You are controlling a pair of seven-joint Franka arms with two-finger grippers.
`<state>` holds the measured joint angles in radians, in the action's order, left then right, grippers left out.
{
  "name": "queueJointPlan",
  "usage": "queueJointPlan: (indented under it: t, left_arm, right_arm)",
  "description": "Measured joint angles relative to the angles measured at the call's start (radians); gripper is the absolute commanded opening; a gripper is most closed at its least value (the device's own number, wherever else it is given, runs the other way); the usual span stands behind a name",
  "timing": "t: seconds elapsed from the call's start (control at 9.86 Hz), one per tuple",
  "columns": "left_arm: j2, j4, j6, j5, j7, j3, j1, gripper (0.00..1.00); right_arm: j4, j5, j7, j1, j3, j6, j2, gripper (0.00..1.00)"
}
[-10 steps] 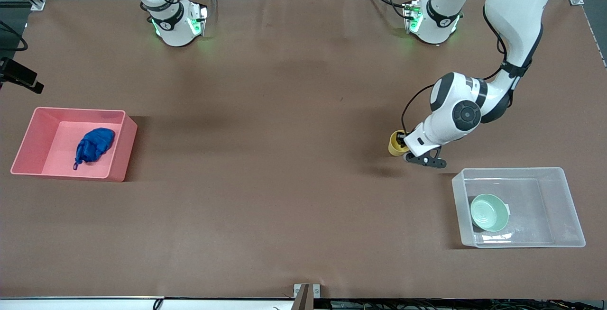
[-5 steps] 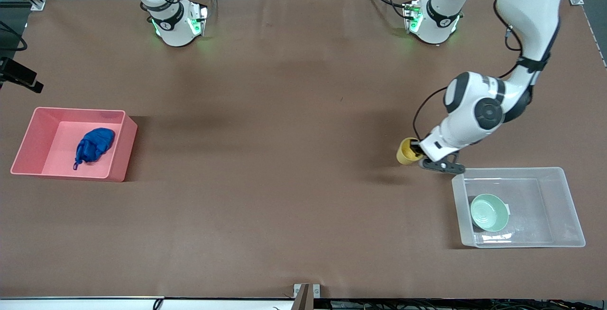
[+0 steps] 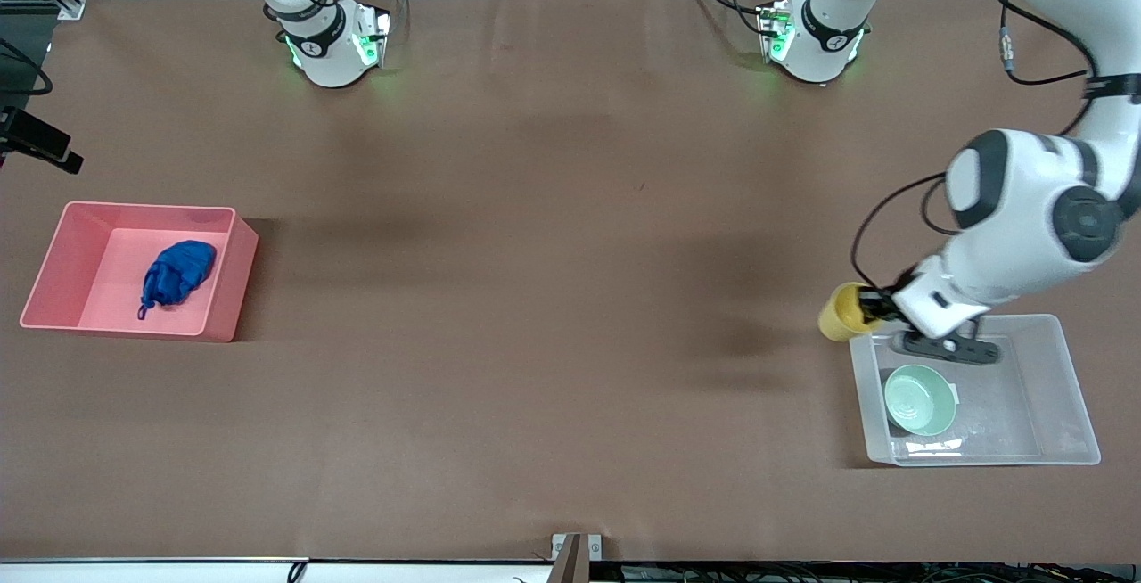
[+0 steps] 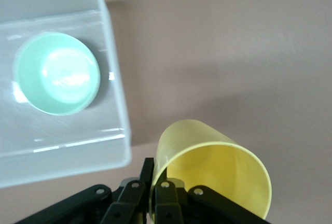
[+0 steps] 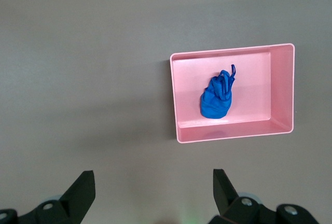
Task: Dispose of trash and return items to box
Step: 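Carry the yellow cup over the clear box with the left gripper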
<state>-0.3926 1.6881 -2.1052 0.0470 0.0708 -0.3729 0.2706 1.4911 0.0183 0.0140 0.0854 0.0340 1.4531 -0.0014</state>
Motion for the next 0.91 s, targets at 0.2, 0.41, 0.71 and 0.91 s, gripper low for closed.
queueJointPlan:
  t: [0.2, 0.41, 0.71, 0.91]
  left_arm:
    - [-0.074, -0.096, 0.000, 0.001, 0.116, 0.004, 0.078, 0.00]
    - [-0.179, -0.194, 0.000, 0.058, 0.195, 0.010, 0.125, 0.00]
    - [-0.342, -0.343, -0.003, 0.127, 0.199, 0.053, 0.121, 0.00]
    - [-0.397, -0.376, -0.011, 0.127, 0.201, 0.066, 0.120, 0.00]
  right_arm:
    - [0.000, 0.000, 0.000, 0.000, 0.002, 0.000, 0.000, 1.00]
    - [0.000, 0.000, 0.000, 0.000, 0.003, 0.000, 0.000, 1.00]
    - [0.000, 0.000, 0.000, 0.000, 0.004, 0.000, 0.000, 1.00]
    - [0.000, 0.000, 0.000, 0.000, 0.004, 0.000, 0.000, 1.00]
